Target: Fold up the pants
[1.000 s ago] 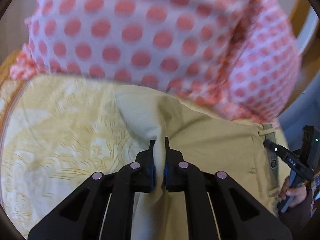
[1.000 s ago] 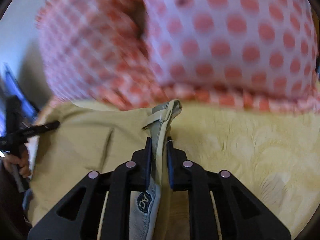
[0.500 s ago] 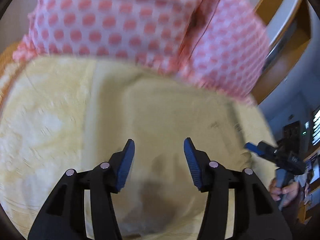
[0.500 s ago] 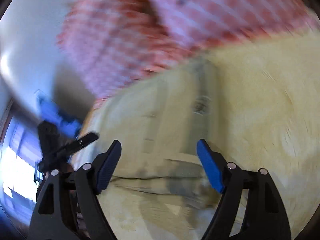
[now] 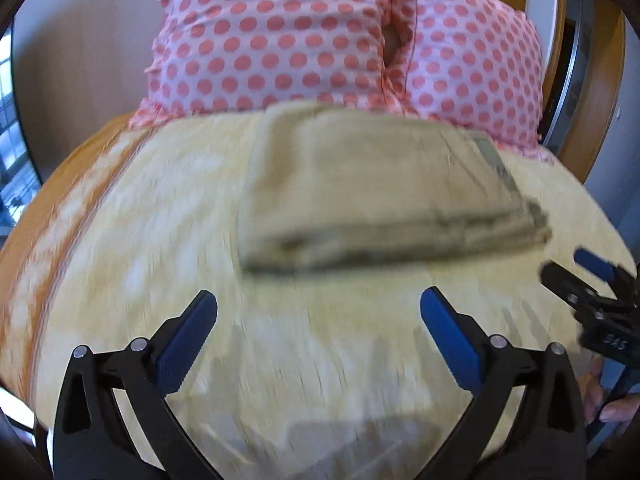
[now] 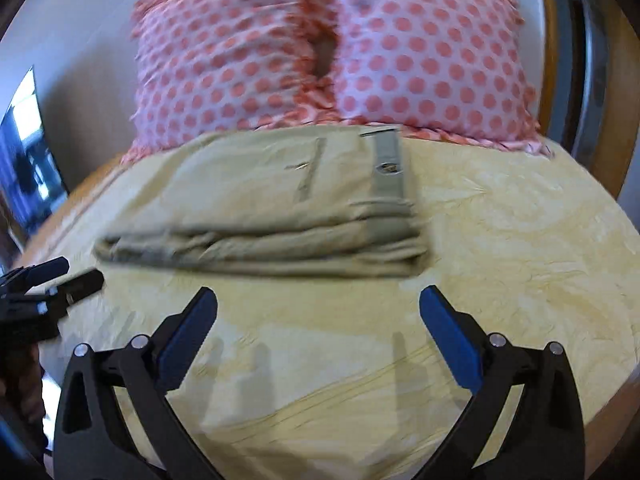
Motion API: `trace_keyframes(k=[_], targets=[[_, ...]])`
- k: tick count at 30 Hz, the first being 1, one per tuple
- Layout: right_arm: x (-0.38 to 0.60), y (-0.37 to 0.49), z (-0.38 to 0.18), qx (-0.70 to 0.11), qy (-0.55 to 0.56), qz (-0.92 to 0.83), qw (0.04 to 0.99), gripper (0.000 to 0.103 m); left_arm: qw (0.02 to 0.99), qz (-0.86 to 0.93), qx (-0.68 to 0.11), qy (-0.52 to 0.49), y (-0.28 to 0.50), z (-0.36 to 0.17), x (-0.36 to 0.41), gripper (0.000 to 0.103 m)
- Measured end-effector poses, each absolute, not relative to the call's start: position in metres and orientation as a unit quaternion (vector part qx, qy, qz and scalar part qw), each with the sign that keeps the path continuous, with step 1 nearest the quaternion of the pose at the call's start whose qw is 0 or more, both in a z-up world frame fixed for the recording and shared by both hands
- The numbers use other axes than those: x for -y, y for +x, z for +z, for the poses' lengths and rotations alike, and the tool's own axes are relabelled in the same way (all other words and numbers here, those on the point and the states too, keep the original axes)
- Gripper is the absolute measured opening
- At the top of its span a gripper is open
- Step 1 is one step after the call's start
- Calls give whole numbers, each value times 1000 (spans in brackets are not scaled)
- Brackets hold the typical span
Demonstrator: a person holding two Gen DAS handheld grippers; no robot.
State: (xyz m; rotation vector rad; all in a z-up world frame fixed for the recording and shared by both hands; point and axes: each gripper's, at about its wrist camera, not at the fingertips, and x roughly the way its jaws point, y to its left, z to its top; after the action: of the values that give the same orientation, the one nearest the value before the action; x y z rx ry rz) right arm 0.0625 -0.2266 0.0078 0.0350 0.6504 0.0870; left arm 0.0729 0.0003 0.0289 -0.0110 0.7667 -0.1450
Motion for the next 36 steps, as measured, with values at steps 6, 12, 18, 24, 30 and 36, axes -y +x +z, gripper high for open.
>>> trace_keyframes(k=[6, 12, 18, 24, 30, 36], targets=[[211, 60, -13, -346, -6, 27, 938, 101, 929, -41, -367, 35, 46, 7, 12, 102], [208, 46, -17, -319, 0, 13, 948, 101, 942, -38, -333, 26, 36, 1, 9, 102], [209, 46, -19, -314, 2, 10, 949, 101, 947, -28, -320, 23, 33, 0, 11, 102], [209, 48, -19, -313, 2, 10, 950, 101, 947, -27, -319, 22, 32, 0, 11, 102], [210, 48, -19, -313, 1, 11, 950, 101, 947, -28, -319, 23, 32, 0, 10, 102], [210, 48, -19, -313, 1, 12, 950, 101, 947, -28, -319, 23, 32, 0, 10, 102]])
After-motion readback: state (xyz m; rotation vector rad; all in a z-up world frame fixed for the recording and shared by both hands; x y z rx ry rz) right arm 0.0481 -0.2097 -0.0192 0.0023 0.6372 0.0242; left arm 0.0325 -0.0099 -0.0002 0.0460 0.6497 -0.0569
